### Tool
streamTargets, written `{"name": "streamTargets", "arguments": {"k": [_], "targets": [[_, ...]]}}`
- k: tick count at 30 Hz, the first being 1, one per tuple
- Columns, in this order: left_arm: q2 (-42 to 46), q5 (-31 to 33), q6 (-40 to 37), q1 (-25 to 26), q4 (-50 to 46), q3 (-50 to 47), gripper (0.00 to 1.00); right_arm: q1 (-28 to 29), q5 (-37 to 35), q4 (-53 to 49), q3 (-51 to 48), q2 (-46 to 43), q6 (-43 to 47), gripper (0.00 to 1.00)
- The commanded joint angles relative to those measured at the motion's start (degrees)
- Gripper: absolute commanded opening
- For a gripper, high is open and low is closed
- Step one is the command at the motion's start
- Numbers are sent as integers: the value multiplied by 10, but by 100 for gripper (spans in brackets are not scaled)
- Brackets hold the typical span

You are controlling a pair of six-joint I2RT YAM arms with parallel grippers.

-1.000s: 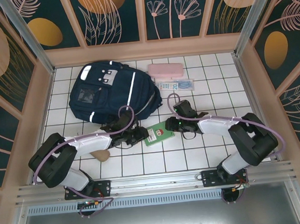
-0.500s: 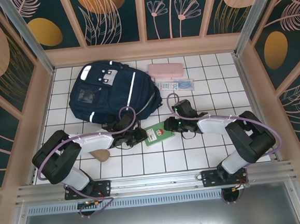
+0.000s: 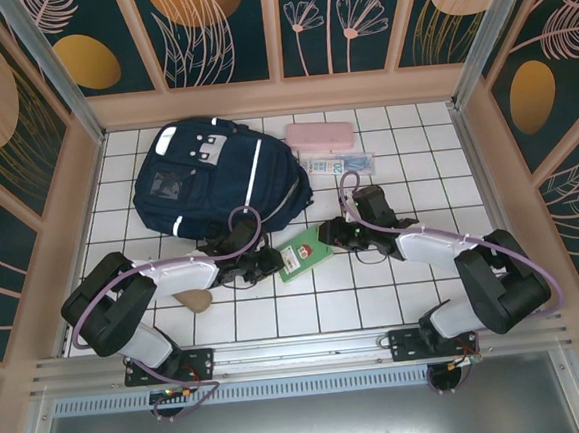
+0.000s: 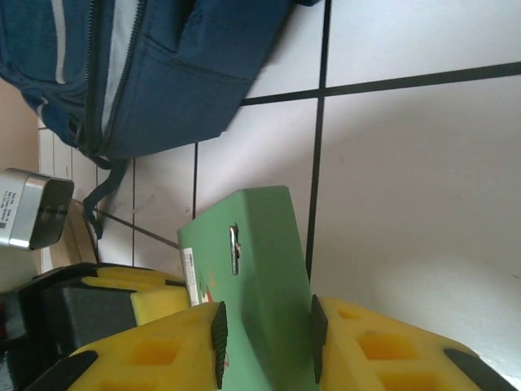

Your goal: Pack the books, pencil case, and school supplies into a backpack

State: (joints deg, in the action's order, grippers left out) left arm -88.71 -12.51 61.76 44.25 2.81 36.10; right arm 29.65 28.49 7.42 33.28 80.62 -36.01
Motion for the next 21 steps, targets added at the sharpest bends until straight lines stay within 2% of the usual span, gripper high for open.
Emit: {"name": "streamTargets", "arguments": {"k": [1,10,14,19,21], "targets": [[-20,-5,-9,8,29,-6,23,21,127,-14,8,10,18,35],[-27,-4,-17,8,22,2,23,20,193,-8,15,38,20,39],[-30,-3,-22,8,19,5,23,20,243,27,10,25,5,34],[-33,0,-27,8,10,10,23,20,241,2,20,11,16,33],[-33,0,-29,8,7,12,23,20,220,-32,28,14,31,33]]}}
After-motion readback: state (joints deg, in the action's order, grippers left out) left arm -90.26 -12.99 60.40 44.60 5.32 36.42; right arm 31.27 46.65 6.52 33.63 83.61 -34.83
